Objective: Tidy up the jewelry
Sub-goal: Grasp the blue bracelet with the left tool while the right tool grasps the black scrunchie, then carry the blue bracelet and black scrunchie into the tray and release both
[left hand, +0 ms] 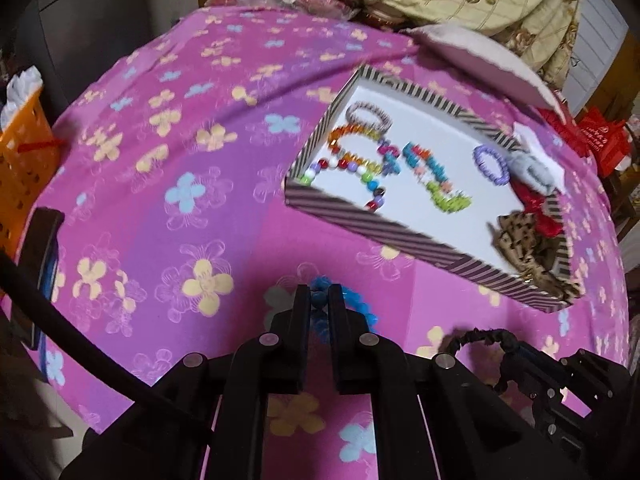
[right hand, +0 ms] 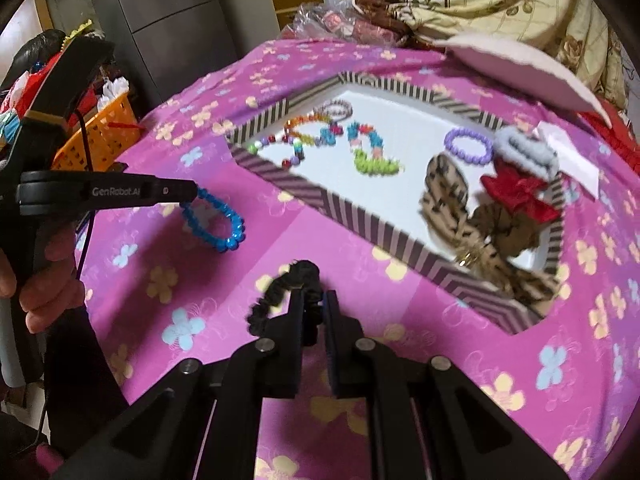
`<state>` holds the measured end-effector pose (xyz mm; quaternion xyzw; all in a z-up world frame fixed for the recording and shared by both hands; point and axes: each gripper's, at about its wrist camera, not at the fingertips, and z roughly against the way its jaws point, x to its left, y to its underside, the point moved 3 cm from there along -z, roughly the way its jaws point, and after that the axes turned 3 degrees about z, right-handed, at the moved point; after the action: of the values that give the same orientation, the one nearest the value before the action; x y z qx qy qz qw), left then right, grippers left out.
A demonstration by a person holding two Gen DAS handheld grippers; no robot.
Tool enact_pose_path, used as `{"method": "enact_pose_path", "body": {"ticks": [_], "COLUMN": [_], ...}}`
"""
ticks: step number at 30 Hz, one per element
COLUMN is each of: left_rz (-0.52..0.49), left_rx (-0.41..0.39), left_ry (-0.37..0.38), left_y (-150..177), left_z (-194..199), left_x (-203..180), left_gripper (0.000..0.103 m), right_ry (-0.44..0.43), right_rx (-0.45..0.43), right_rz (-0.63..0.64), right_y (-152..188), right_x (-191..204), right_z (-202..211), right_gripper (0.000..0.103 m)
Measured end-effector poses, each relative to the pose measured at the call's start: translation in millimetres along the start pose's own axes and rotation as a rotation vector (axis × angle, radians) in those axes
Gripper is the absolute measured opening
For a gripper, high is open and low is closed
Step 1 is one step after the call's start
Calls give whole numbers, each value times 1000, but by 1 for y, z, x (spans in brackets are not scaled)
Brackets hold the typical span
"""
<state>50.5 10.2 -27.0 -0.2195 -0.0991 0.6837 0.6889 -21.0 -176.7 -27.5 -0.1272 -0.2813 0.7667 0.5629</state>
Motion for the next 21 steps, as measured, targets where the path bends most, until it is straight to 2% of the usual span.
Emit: {"method": "enact_pose_path", "body": {"ticks": [9, 21], "left_rz": [-42, -89], "left_rx": [-66, -105], "left_ry": [1, -22], "left_y": [-12, -28], "left_z": [35, 48], "left_x": [-15, -30], "left_gripper": [21, 21], "right_ry": [26, 78], "right_rx": [-53, -97], "right_rz": [15, 16], "right_y": [-20, -46], "right_x": [-5, -30], "right_z": [29, 52], "right_gripper": [9, 9]}}
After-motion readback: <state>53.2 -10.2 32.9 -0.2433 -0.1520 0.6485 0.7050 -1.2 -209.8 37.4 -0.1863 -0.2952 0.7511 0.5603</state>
